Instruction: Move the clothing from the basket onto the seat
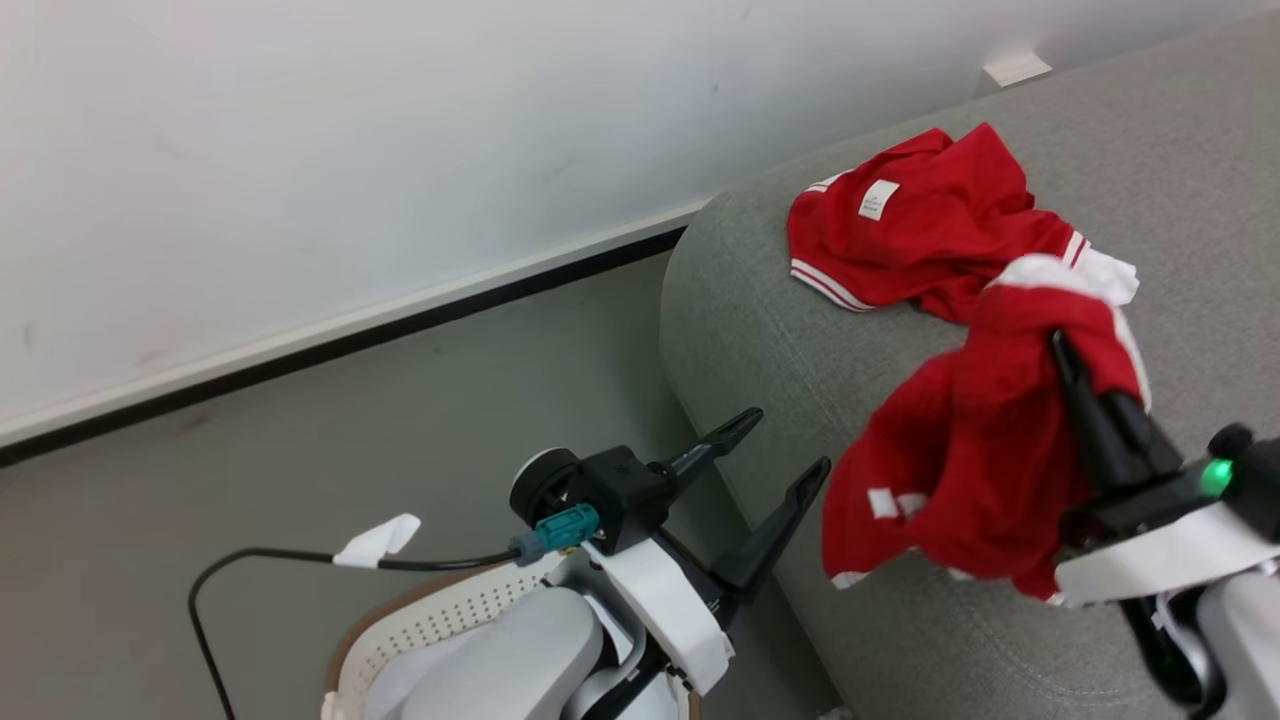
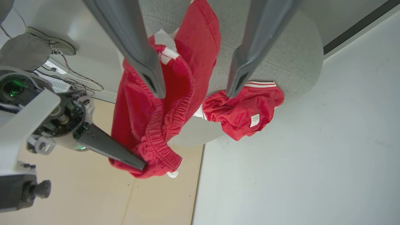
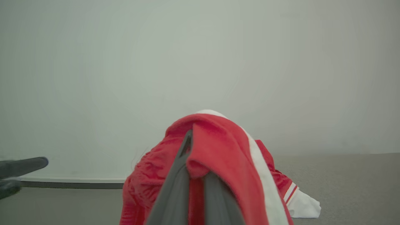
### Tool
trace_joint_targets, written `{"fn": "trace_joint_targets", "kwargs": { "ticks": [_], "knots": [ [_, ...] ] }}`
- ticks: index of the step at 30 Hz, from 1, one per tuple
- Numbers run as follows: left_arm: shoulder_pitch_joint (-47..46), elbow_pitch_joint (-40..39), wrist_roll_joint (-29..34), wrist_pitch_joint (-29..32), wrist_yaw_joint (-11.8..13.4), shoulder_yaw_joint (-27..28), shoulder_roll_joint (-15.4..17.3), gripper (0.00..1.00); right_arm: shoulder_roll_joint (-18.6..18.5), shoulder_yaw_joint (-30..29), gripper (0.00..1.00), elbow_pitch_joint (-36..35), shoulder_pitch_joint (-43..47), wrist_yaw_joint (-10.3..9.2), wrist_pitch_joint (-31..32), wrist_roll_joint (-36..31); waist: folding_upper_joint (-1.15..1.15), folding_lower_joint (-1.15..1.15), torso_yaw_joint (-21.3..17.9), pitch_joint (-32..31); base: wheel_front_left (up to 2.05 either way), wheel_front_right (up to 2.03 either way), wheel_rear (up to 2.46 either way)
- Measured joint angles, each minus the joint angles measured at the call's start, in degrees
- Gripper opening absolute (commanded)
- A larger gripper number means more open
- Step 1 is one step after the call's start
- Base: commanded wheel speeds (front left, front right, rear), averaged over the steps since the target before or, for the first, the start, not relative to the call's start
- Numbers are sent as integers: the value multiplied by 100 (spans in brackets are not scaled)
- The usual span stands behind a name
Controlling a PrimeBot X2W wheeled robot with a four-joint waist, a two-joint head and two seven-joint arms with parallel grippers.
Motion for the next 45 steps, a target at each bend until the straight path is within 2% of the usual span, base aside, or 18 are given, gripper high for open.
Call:
{"fn": "trace_joint_targets", "kwargs": {
  "ticks": [4,13,20,23,28,33,37,38,39,41,42,43,45],
  "knots": [
    [-55,15,46,0,-18,-24,13,100,-232,-75,0,-7,-396,0,-1,15,0,0,58,177,0,0,0],
    [-370,-25,91,96,-43,-83,138,100,-1203,-344,0,542,-1752,1,-1,494,0,1,271,844,0,0,0],
    [-667,-201,163,285,-42,-57,374,100,-1905,-417,0,1348,-2636,0,-2,1031,0,1,480,1567,0,0,0],
    [-788,-296,191,352,-34,-35,448,100,-2083,-190,0,1870,-2924,0,110,1171,0,1,568,1899,0,0,0],
    [-911,-382,233,413,-13,-33,524,100,-2035,334,0,2759,-3177,1,427,1237,0,2,720,2385,0,0,0],
    [-1035,-434,240,443,7,-29,533,100,-1992,810,0,3580,-3353,1,1139,1525,0,2,928,2699,0,0,0],
    [-1061,-435,240,420,11,-11,560,100,-2014,1169,0,3863,-3476,0,1695,1814,0,2,1071,2815,0,0,0],
    [-1062,-432,240,405,14,-11,560,100,-2031,1246,6,3885,-3510,0,1746,1846,0,2,1091,2821,0,0,0],
    [-1062,-421,238,392,15,-8,561,100,-2040,1311,22,3899,-3541,0,1762,1884,0,2,1100,2815,0,0,0],
    [-1062,-398,238,383,16,-7,559,100,-2067,1424,46,3930,-3615,1,1762,1964,0,1,1101,2777,0,0,0],
    [-1062,-386,236,363,18,-7,555,100,-2086,1490,87,3944,-3642,0,1762,2012,0,1,1100,2750,0,0,0],
    [-1060,-371,232,344,31,-7,552,100,-2092,1553,100,3963,-3652,0,1767,2040,0,1,1098,2719,0,0,0],
    [-1057,-336,224,328,35,-9,544,100,-2093,1697,100,3989,-3662,1,1816,2093,0,1,1090,2643,0,0,0]
  ]
}}
